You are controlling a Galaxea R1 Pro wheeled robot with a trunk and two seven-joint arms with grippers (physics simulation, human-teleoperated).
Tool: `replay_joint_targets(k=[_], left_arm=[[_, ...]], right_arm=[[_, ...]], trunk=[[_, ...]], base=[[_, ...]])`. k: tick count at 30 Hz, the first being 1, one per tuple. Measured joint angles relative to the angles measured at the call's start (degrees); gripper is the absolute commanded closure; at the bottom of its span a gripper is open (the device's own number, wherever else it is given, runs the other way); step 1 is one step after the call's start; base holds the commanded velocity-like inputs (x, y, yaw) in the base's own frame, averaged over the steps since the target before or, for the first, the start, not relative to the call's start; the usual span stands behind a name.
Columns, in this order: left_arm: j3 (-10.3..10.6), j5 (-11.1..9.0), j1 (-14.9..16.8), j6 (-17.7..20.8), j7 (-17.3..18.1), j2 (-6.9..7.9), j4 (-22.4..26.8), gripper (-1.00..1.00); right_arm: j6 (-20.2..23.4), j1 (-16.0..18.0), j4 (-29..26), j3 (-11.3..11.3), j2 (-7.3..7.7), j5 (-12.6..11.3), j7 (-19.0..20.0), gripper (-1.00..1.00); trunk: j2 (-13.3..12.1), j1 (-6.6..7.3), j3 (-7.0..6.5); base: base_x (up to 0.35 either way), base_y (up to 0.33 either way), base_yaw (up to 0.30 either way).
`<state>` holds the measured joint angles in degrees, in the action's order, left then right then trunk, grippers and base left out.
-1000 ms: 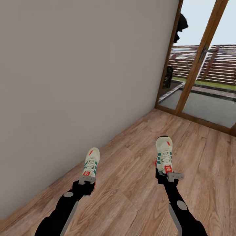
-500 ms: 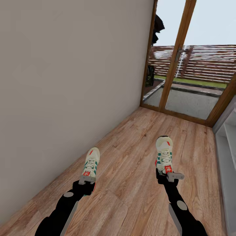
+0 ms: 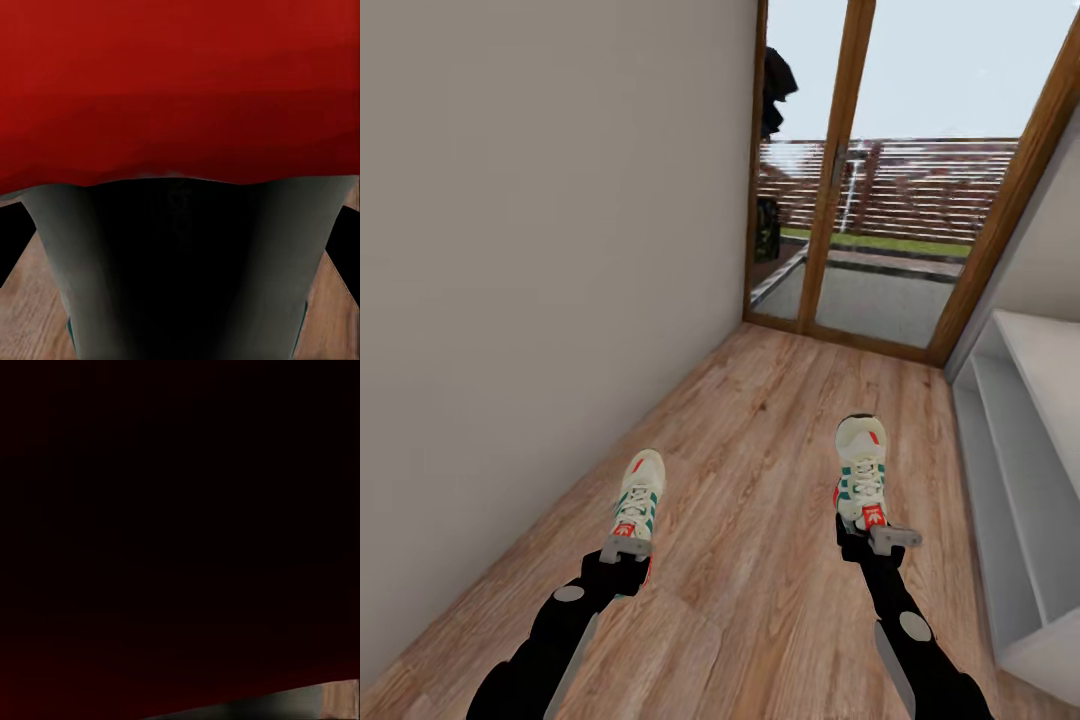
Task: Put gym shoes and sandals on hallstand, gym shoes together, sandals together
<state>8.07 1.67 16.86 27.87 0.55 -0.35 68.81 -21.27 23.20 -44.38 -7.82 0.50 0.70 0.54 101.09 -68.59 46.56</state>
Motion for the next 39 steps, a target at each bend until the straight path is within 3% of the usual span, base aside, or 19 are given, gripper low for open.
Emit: replay_joint_targets(k=[18,33,39], left_arm=[[0.02,0.0,0.0,0.01,-0.06,0.0,0.0,1.0],[-0.06,-0.02,0.01,0.01,-0.05,0.0,0.0,1.0],[0.04,-0.02,-1.95,0.25,0.15,-0.08,-0.88,1.0]], right_arm=[[0.0,0.0,0.0,0.0,-0.03,0.0,0.0,1.0],[0.0,0.0,-0.01,0.08,-0.02,0.04,-0.01,1.0],[-1.07,-1.1,0.74,0.08,-0.41,0.04,0.09,1.0]], trunk=[[0.0,0.0,0.0],[0.0,0.0,0.0],[0.0,0.0,0.0]], base=[[0.0,0.0,-0.285],[0.01,0.016,-0.033],[0.0,0.0,0.0]])
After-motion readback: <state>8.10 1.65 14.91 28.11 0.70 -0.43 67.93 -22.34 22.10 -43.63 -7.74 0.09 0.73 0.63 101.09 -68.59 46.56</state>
